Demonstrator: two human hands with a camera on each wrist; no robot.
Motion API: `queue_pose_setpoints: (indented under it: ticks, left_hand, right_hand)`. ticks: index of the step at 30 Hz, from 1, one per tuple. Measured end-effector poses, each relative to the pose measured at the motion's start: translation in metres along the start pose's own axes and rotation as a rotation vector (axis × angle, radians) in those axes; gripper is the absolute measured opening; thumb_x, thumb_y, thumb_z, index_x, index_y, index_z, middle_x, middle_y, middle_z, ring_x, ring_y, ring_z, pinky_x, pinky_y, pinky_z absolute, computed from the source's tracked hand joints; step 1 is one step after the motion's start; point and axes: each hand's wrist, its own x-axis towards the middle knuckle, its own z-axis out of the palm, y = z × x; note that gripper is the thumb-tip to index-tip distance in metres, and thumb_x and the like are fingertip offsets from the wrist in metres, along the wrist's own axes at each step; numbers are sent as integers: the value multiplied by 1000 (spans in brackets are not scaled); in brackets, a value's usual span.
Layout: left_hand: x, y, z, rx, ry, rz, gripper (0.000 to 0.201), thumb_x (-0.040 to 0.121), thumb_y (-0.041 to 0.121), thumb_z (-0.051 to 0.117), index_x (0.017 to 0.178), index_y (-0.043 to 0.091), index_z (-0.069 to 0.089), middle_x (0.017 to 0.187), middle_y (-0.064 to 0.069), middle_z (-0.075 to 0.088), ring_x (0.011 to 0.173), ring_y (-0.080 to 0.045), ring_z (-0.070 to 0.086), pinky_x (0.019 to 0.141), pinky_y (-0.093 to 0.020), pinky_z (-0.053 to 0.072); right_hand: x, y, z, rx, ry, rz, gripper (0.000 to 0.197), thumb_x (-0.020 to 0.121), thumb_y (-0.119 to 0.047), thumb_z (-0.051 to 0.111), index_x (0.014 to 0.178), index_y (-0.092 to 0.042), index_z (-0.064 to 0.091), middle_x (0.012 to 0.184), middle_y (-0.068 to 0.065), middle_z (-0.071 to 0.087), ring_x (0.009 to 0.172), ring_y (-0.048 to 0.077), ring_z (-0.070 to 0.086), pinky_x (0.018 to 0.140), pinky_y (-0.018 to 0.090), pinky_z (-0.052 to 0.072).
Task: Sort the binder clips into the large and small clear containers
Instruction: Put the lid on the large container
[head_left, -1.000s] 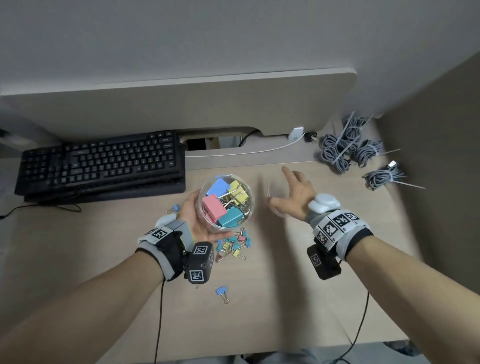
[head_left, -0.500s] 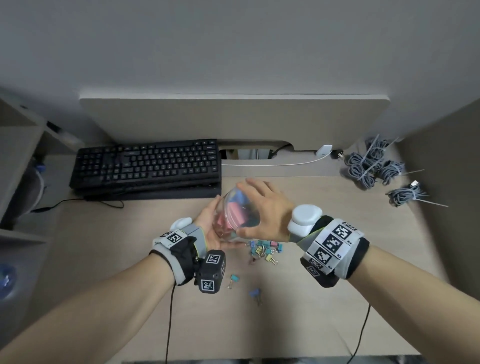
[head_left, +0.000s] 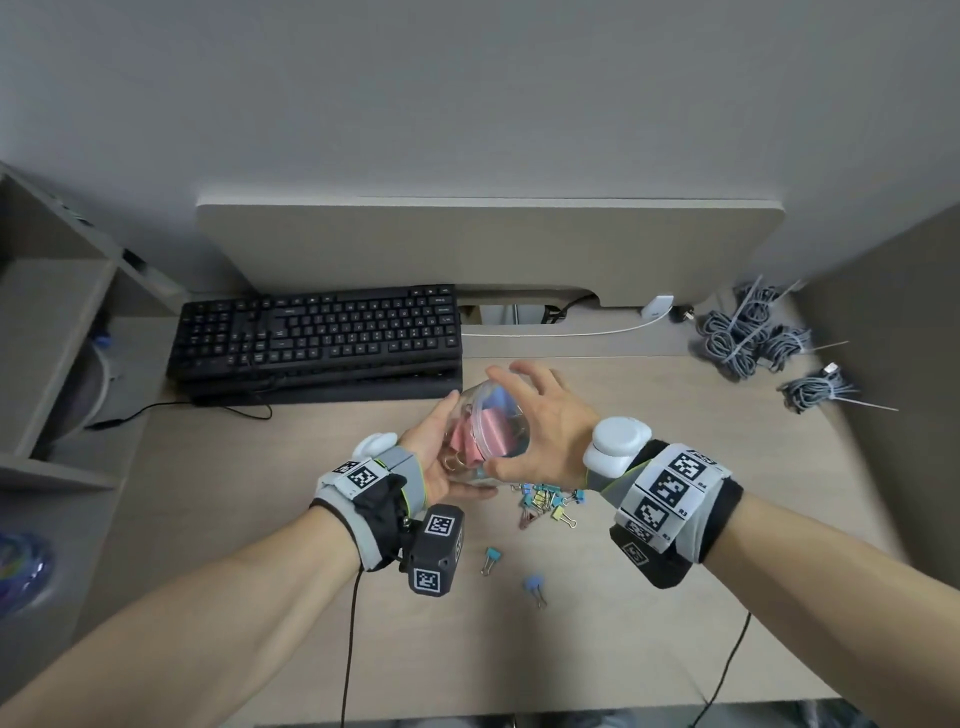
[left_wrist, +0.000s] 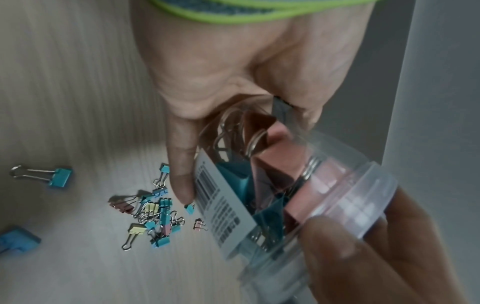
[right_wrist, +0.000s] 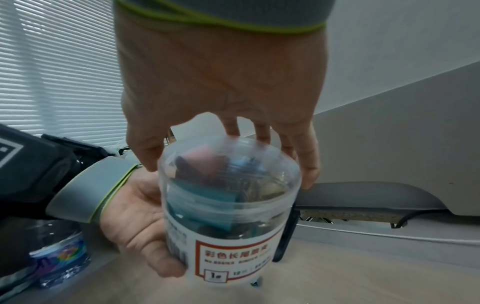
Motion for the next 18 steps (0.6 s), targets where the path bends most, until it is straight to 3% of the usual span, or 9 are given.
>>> queue_pose_setpoints:
  ticks: [5,11,13,16,18]
  left_hand:
    - [2,-5,9,26,-46,37,63,90,67,48,126,19,65,119,-21,70,96,-45,70,76,-60,56]
    - [4,-2,25,15,-107,-1,71,84,71,52,128,17,64,133,-19,63,107,-45,66,79,-61,55]
    - [4,-1,29,20,-119,-31,73,84,72,50,128,16,65,132,-19,63,104,-44,67,81,-59,55]
    - [1,2,39,31,-131,-62,78,83,78,46,125,16,67,122,-18,69,95,-42,70,83,-57,56]
    - [0,4,48,30,-142,-77,86,80,84,41,123,16,69,119,-18,70,97,-42,69,90,-58,53]
  right_hand:
    - [-5,3,-3,-17,2,57,108,60,-62,70,147,-31,15,143,1,31,125,26,35,94,41,47]
    - [-12,20,-12,-15,-14,10,115,61,-68,69,149,-31,5,152,1,20,136,27,30,95,43,49]
    - [-15,27,-18,-4,-26,-9,118,60,-71,67,150,-29,4,152,0,19,136,26,30,96,43,49]
    - [-18,35,-26,29,-28,-15,117,61,-62,72,151,-29,6,151,-3,20,136,24,31,101,40,46]
    - [-18,42,-32,56,-9,-24,114,61,-54,74,151,-29,9,151,-4,20,137,21,31,103,36,43]
